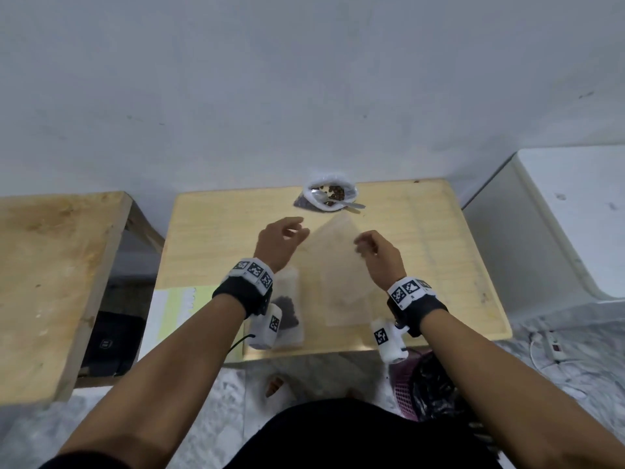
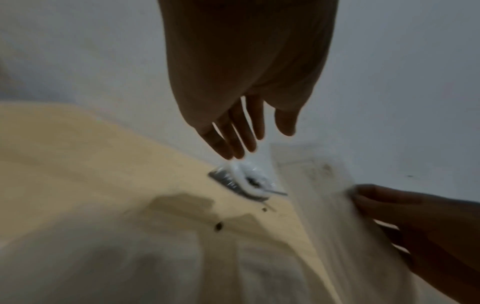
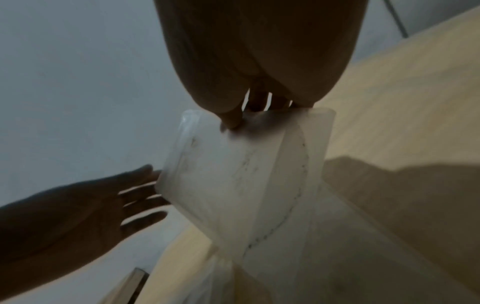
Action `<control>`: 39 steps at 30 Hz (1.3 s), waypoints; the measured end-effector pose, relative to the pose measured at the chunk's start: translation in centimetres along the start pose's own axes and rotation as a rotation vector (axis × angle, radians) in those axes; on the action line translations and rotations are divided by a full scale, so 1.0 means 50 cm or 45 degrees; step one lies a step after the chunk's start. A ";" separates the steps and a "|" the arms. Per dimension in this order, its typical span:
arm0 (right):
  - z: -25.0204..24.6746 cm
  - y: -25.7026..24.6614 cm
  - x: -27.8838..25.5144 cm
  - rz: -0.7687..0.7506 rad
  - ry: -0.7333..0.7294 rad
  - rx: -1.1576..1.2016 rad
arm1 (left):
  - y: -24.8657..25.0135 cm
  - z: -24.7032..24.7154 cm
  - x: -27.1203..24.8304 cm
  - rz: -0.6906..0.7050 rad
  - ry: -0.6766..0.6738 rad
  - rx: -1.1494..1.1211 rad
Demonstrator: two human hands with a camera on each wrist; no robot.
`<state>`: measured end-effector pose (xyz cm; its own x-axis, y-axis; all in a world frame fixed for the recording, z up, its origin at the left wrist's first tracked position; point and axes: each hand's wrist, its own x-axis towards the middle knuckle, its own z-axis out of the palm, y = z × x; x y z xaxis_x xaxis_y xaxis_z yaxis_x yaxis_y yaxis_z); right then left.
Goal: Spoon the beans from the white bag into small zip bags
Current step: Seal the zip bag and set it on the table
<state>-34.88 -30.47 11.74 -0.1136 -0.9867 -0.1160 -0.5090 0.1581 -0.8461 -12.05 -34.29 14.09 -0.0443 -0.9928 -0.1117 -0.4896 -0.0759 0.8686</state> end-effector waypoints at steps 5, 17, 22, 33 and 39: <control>-0.052 -0.040 0.024 -0.168 -0.043 -0.075 | 0.082 0.020 0.006 0.152 -0.145 -0.023; -0.137 -0.138 0.021 -0.129 0.071 0.299 | 0.218 0.097 -0.024 -0.011 -0.056 -0.357; -0.168 -0.153 0.026 -0.138 0.010 0.325 | 0.236 0.132 -0.039 -0.041 0.037 -0.448; -0.176 -0.170 0.068 -0.244 0.003 0.018 | 0.250 0.140 -0.018 -0.035 0.140 -0.397; -0.171 -0.168 0.115 -0.319 0.007 -0.322 | 0.246 0.120 0.036 -0.047 0.330 -0.117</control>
<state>-38.53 -37.16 22.65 0.0374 -0.9959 0.0823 -0.7167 -0.0841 -0.6923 -23.38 -36.44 21.71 0.2025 -0.9789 -0.0274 -0.4049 -0.1091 0.9078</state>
